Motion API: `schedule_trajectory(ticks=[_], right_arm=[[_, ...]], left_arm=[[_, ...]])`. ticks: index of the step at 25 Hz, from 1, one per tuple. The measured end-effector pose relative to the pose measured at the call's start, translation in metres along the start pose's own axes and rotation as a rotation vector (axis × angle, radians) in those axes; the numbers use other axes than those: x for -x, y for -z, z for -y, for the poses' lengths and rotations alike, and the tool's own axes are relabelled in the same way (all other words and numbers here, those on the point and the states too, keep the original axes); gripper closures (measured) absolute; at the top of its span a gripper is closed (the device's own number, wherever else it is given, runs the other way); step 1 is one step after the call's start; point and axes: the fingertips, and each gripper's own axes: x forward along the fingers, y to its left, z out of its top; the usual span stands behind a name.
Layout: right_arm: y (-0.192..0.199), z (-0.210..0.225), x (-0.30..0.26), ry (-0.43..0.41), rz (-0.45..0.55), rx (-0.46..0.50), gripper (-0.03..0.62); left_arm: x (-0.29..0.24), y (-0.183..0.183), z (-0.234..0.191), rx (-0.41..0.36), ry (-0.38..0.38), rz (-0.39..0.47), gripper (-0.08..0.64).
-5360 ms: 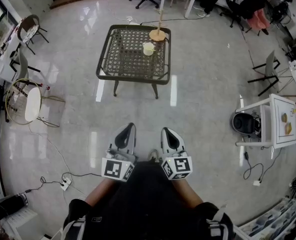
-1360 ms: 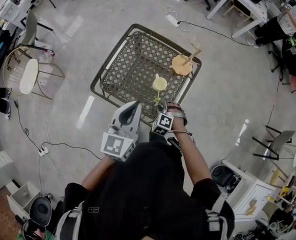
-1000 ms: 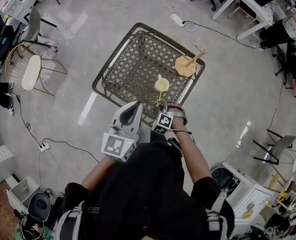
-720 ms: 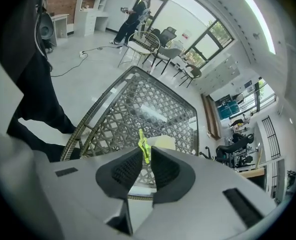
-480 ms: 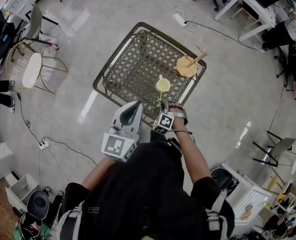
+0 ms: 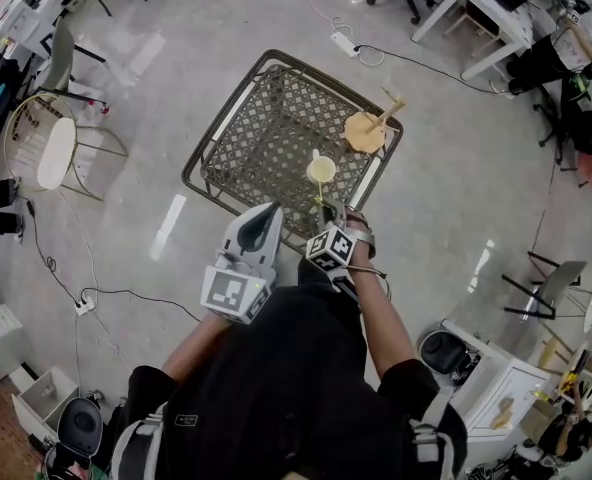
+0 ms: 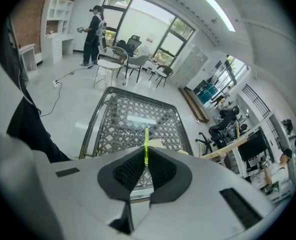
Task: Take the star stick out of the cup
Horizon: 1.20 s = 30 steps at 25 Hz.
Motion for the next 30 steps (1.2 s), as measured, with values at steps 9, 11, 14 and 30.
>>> schedule_trajectory(ticks=[9, 11, 14, 30], right_arm=[[-0.018, 0.011, 0.081, 0.109, 0.099, -0.505, 0.571], [-0.017, 0.011, 0.1, 0.138, 0.138, -0.639, 0.571], [-0.015, 0.014, 0.125, 0.185, 0.201, -0.803, 0.571], [-0.021, 0.041, 0.217, 0.307, 0.442, -1.057, 0.571]], left_arm=[[0.036, -0.001, 0.002, 0.015, 0.089, 0.01, 0.545], [0.043, 0.001, 0.002, 0.009, 0.107, 0.005, 0.545], [0.05, 0.002, 0.002, -0.026, 0.128, 0.004, 0.545], [0.065, -0.014, 0.023, -0.048, 0.078, 0.057, 0.545]])
